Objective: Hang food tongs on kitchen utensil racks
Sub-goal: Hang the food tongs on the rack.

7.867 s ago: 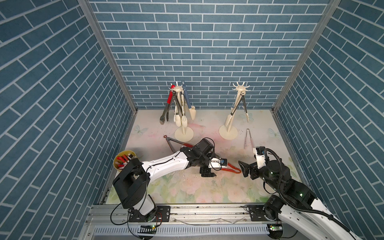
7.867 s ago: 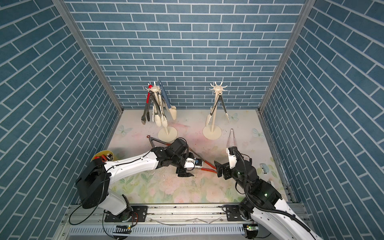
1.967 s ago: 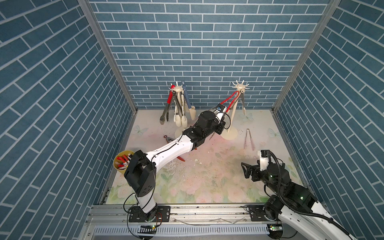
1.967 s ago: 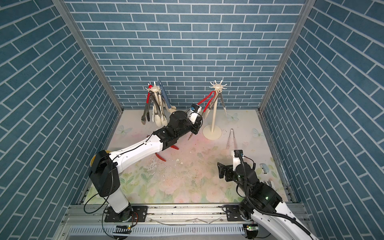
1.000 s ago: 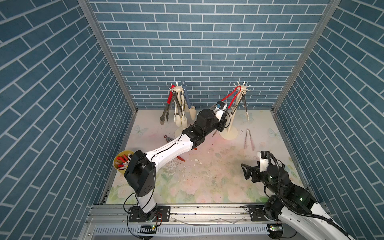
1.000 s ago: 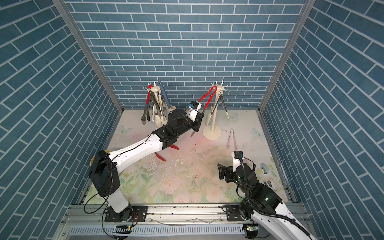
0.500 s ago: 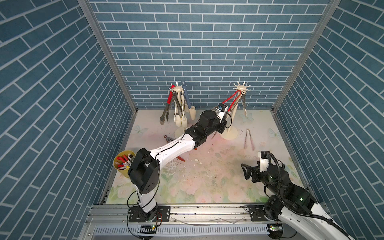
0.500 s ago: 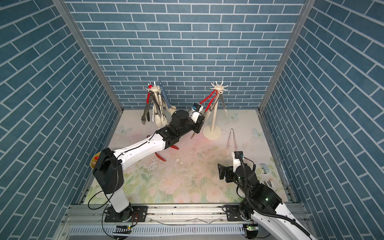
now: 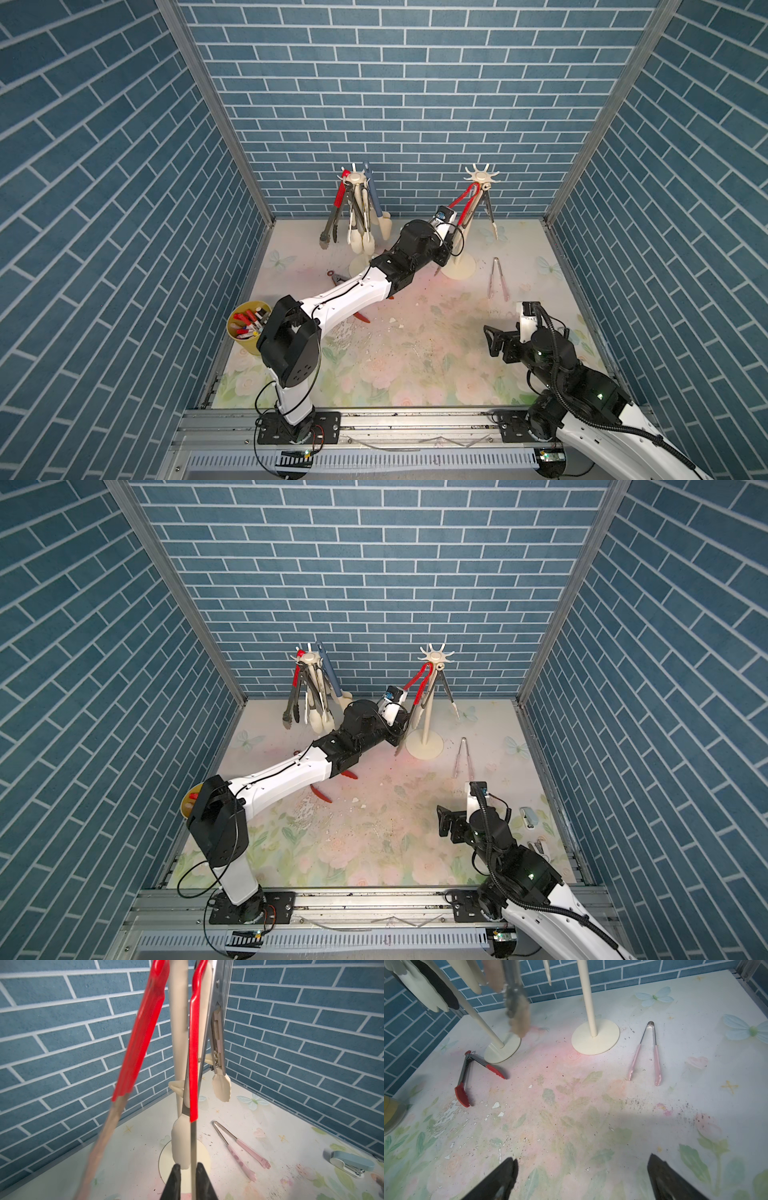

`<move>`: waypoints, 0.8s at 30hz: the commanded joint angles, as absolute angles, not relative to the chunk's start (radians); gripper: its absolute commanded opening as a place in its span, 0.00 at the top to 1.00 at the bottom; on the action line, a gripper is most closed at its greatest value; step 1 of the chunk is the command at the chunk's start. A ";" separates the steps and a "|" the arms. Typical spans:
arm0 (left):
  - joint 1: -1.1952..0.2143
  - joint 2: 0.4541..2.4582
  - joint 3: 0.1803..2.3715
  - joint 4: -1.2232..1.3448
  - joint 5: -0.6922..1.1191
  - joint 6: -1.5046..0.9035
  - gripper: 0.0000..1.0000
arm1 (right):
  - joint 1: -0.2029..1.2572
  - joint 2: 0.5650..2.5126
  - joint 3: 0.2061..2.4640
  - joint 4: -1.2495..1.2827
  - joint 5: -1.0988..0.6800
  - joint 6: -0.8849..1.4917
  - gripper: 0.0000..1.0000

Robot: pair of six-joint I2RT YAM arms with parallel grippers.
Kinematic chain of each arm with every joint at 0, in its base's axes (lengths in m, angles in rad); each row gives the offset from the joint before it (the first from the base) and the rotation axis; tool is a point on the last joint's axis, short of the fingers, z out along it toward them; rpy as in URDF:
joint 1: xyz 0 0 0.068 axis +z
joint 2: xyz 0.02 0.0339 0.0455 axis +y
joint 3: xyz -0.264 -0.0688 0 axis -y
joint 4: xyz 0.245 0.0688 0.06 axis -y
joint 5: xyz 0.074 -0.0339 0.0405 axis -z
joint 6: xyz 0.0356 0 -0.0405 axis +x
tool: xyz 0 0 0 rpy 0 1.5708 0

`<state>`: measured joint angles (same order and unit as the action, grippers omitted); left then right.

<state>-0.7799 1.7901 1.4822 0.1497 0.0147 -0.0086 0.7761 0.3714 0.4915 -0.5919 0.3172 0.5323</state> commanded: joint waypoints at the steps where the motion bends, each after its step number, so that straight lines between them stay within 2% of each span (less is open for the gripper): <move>1: -0.775 1.799 1.483 0.154 0.009 0.000 0.79 | 0.764 0.407 0.524 -0.604 0.354 0.595 0.02; 8: -0.775 1.794 1.497 0.146 0.009 -0.001 0.69 | 0.692 0.498 0.563 -0.596 0.305 0.597 0.02; 11: -0.775 1.781 1.499 0.138 0.011 0.000 0.57 | 0.628 0.526 0.571 -0.586 0.259 0.593 0.02; 13: -0.775 1.763 1.490 0.136 0.009 0.000 0.43 | 0.572 0.546 0.573 -0.579 0.217 0.591 0.02; 19: -0.770 1.672 1.426 0.175 0.021 -0.003 0.15 | 0.432 0.646 0.598 -0.562 0.121 0.568 0.06; 24: -0.769 1.573 1.366 0.201 0.031 0.017 0.06 | 0.370 0.750 0.643 -0.552 0.077 0.541 0.11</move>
<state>-0.7753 1.6379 1.3941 0.1562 0.0219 -0.0010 0.3920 0.7177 0.6018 -0.5716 0.1253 0.5488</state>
